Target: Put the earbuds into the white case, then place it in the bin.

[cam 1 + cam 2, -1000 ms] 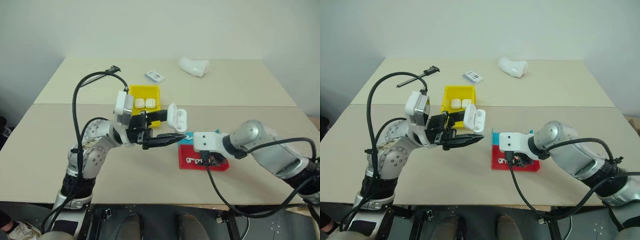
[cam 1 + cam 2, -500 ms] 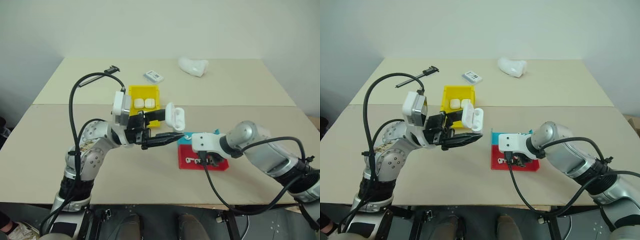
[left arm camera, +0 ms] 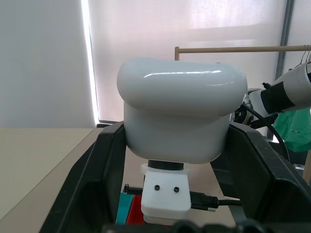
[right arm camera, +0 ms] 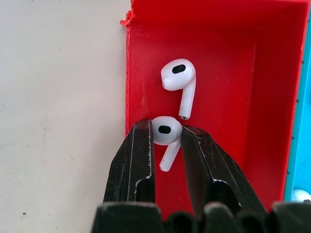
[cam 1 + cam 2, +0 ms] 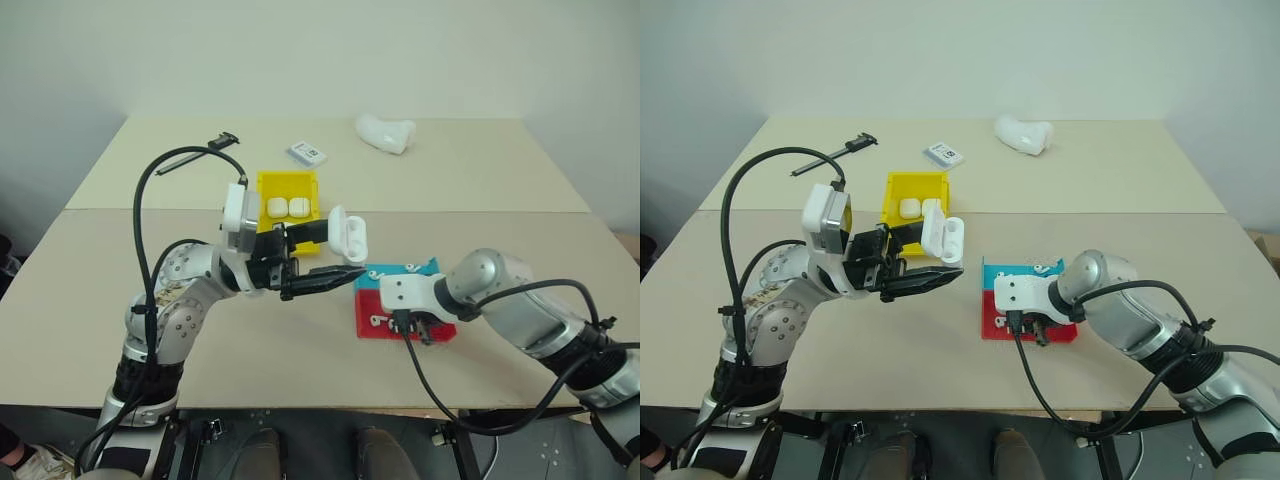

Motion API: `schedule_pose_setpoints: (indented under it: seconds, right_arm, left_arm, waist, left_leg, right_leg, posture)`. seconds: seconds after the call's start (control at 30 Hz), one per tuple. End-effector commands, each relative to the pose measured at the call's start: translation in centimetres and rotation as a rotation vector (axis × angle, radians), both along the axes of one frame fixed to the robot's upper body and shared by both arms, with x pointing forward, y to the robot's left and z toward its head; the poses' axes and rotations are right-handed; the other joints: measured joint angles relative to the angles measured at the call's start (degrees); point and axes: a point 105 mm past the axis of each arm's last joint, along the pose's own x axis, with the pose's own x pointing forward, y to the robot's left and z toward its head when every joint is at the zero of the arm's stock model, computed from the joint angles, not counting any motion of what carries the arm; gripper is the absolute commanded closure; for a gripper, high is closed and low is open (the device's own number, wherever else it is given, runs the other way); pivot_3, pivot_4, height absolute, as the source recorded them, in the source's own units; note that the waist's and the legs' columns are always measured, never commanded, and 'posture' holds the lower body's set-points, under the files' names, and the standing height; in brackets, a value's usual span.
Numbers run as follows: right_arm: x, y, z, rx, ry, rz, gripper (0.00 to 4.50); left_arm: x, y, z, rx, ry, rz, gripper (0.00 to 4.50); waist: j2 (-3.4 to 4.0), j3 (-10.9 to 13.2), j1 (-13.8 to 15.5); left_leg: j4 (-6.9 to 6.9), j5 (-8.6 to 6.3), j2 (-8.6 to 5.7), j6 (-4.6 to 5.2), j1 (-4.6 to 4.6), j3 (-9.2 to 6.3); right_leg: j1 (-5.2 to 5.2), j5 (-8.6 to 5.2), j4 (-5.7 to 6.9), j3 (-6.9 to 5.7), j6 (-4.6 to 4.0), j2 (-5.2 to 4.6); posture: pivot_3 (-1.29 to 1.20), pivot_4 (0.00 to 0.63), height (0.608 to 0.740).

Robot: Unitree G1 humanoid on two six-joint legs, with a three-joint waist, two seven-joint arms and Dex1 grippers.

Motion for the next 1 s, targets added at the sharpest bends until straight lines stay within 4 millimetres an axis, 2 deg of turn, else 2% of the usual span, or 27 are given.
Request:
schedule_pose_setpoints:
  seconds: [0.03, 0.13, 0.27, 0.43, 0.53, 0.6, 0.67, 0.83, 1.0]
  right_arm:
    - [-0.1, -0.2, 0.1, 0.009, -0.004, -0.014, 3.88]
    - [-0.1, -0.2, 1.2, 0.060, -0.016, -0.048, 3.88]
    - [-0.2, -0.8, 5.3, 0.232, -0.085, -0.154, 3.88]
    - [-0.9, -1.9, 11.4, 0.603, -0.235, -0.284, 3.88]
    - [-2.5, -1.9, 15.5, 0.924, -0.437, -0.253, 3.88]
    - [-3.7, -1.6, 17.6, 1.114, -0.491, -0.244, 3.88]
    - [-4.5, -0.8, 18.6, 1.206, -0.503, -0.222, 3.88]
    - [-5.5, 1.7, 19.7, 1.311, -0.492, -0.170, 3.88]
    - [-6.3, 3.4, 19.6, 1.337, -0.449, -0.122, 3.88]
  left_arm:
    - [-0.7, 0.1, 1.0, -0.022, -0.039, -0.016, 1.74]
    - [-0.7, 0.1, 0.9, -0.021, -0.035, -0.021, 1.74]
    - [-0.7, -0.1, 0.9, -0.024, -0.027, -0.037, 1.74]
    - [-0.7, -0.6, 1.1, -0.030, -0.018, -0.065, 1.74]
    - [-0.4, -0.9, 1.2, -0.030, -0.011, -0.082, 1.74]
    - [-0.2, -1.2, 1.1, -0.019, -0.002, -0.101, 1.74]
    - [0.0, -1.4, 1.1, -0.009, 0.005, -0.123, 1.74]
    - [0.8, -2.0, 1.1, 0.022, 0.017, -0.152, 1.74]
    - [1.2, -2.5, 1.4, 0.022, 0.006, -0.165, 1.74]
  waist:
    - [0.00, 0.0, 0.0]
    - [0.00, 0.0, 0.0]
    - [0.00, 0.0, 0.1]
    - [-0.01, 0.0, 0.2]
    - [-0.01, 0.0, 0.5]
    - [0.02, 0.0, 0.4]
    - [0.06, 0.0, 0.1]
    - [0.06, 0.0, -0.2]
    - [0.06, 0.0, -0.1]
  left_leg:
    - [0.00, 0.00, 0.00, 0.00, 0.00, 0.00]
    - [0.00, 0.00, 0.00, 0.00, -0.01, 0.00]
    - [0.00, 0.00, 0.00, 0.00, -0.12, -0.01]
    - [0.00, 0.00, 0.00, 0.00, -0.11, -0.06]
    - [-0.01, 0.00, -0.01, 0.00, -0.10, -0.07]
    - [-0.01, 0.00, -0.02, 0.00, -0.10, -0.06]
    - [-0.02, 0.00, -0.02, -0.01, -0.08, -0.07]
    - [-0.03, 0.01, -0.02, -0.01, -0.04, -0.06]
    - [-0.03, 0.00, -0.03, -0.01, -0.10, -0.06]
  right_leg:
    - [0.00, 0.00, 0.00, 0.00, 0.00, 0.00]
    - [-0.01, 0.00, 0.00, 0.00, 0.00, 0.00]
    - [-0.10, 0.00, 0.00, 0.01, 0.00, -0.01]
    - [-0.04, 0.00, -0.03, -0.03, 0.00, -0.01]
    - [-0.01, 0.00, -0.03, -0.05, 0.00, 0.00]
    - [-0.05, 0.00, 0.01, 0.00, 0.01, 0.00]
    - [-0.05, 0.01, 0.04, 0.01, 0.02, 0.01]
    - [-0.03, 0.01, 0.05, -0.01, 0.01, 0.01]
    - [-0.04, 0.00, -0.01, -0.01, 0.01, 0.01]
  posture:
    - [0.00, 0.150, 0.740]
    - [0.00, 0.150, 0.740]
    - [0.00, 0.150, 0.740]
    - [0.00, 0.150, 0.740]
    - [0.00, 0.150, 0.740]
    - [0.00, 0.150, 0.740]
    - [0.00, 0.150, 0.740]
    - [0.00, 0.150, 0.740]
    - [0.00, 0.150, 0.740]
